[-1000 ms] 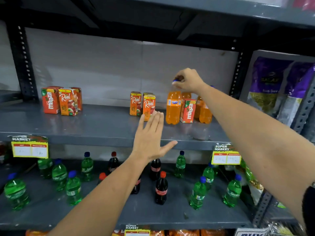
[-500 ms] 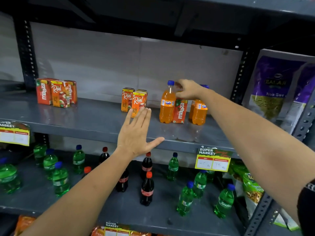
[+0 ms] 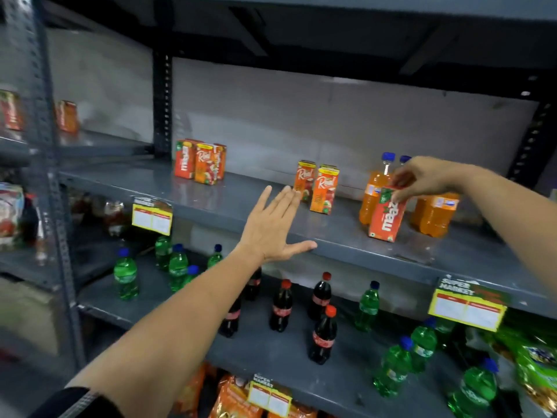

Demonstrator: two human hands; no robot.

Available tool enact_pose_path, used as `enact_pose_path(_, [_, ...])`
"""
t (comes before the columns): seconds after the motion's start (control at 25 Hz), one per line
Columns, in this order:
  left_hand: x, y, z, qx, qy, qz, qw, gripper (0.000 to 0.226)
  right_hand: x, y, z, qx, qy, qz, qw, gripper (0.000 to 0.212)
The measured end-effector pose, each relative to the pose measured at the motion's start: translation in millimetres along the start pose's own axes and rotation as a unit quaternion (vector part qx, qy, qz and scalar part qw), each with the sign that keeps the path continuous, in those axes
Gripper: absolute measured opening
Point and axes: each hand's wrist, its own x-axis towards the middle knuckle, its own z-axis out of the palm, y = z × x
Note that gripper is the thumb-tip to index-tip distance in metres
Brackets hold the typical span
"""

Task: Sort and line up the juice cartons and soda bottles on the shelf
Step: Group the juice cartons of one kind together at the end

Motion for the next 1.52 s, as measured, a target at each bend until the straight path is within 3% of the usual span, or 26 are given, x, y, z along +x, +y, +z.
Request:
enact_pose_path(0.24, [-35.9, -128.5, -11.7, 0.030, 0.008, -0.041, 0.999, 0.110, 53.9, -122.3, 9.5, 0.070, 0.021, -0.073, 0.995, 0.038])
enact_pose_path(0.4, [-48.2, -204.8, -9.7, 0.030, -0.010, -0.049, 0.998, 0.114, 116.7, -211.2, 13.2, 0.023, 0.040, -0.098, 0.994, 0.036])
enact_pose_path(0.6, [-34.4, -250.6, 6.5, 0.031, -0.007, 0.001, 1.000, 0.119, 191.5, -276.1, 10.7, -0.001, 0.062, -0.045, 0.997, 0.035])
enact_pose_path(0.76, [-30.9, -260.9, 24.6, -0.011, 0.052, 0.020, 0.998, 0.117, 234.5, -293.4, 37.9, -0.015, 0.046, -0.005, 0.999, 0.038])
enact_pose_path(0.96, [-31.4, -262.1, 29.1, -0.035, 0.097, 0.016, 0.995, 0.117, 253.6, -305.7, 35.1, 0.044, 0.035, 0.017, 0.998, 0.051])
enact_pose_path(1.08, [-29.9, -262.8, 29.9, -0.035, 0.079, 0.007, 0.996, 0.113, 264.6, -329.1, 32.1, 0.070, 0.040, 0.000, 0.997, 0.058])
enact_pose_path(1.28, [-31.5, -262.7, 28.6, -0.035, 0.058, 0.002, 0.998, 0.107, 266.5, -353.3, 40.3, 0.038, 0.049, -0.036, 0.997, 0.050])
enact_pose_path(1.52, [-36.4, -248.3, 26.5, -0.012, 0.023, 0.013, 1.000, 0.105, 207.0, -311.8, 19.4, 0.053, -0.008, -0.072, 0.996, 0.039])
